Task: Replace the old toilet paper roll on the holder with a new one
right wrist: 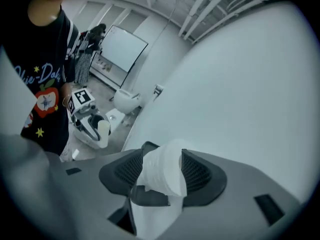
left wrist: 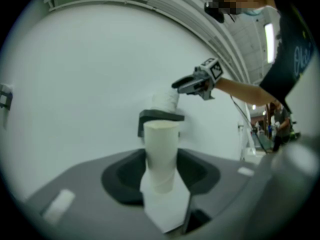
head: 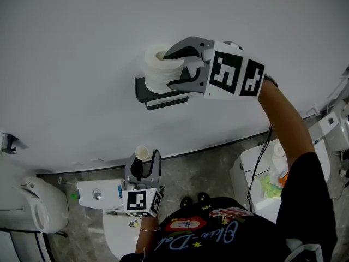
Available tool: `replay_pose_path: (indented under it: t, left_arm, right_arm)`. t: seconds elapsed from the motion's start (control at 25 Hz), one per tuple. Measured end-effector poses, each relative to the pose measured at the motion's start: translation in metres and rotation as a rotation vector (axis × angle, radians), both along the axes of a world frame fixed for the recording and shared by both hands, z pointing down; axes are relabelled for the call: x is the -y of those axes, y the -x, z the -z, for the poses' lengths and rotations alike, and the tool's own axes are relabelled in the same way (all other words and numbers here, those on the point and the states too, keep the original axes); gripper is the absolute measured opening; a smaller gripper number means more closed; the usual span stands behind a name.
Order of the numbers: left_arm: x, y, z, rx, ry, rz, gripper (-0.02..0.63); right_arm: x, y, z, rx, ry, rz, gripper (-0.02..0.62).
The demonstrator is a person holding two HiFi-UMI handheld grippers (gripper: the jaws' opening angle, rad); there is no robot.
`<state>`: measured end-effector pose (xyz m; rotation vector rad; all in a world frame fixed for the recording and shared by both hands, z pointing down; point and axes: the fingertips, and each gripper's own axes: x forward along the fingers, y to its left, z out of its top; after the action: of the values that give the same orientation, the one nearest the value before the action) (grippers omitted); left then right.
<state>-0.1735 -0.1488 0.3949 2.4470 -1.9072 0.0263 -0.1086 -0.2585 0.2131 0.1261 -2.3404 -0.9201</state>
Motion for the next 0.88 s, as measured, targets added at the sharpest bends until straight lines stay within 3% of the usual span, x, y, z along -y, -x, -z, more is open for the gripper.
replay_pose_path:
  t: [0.16, 0.32, 0.64, 0.88]
  left_arm:
    - [-0.003, 0.007, 0.0, -0.008, 0.001, 0.024, 0.186]
    - [-0.005, 0.017, -0.001, -0.012, 0.002, 0.05, 0.186]
    - [-0.005, 0.025, -0.003, -0.013, 0.008, 0.069, 0.186]
    - [-0.004, 0.024, -0.002, -0.013, 0.007, 0.07, 0.186]
  right_arm:
    - [0.009, 0.01, -0.011, -0.169, 0.006, 0.02, 0.221]
    - [0.02, 0.014, -0.015, -0.238, 0.01, -0.004, 0.222]
    - [0.025, 0.011, -0.027, -0.308, 0.048, -0.042, 0.221]
    - [0.026, 0.013, -0.029, -0.294, 0.073, -0.061, 0.218]
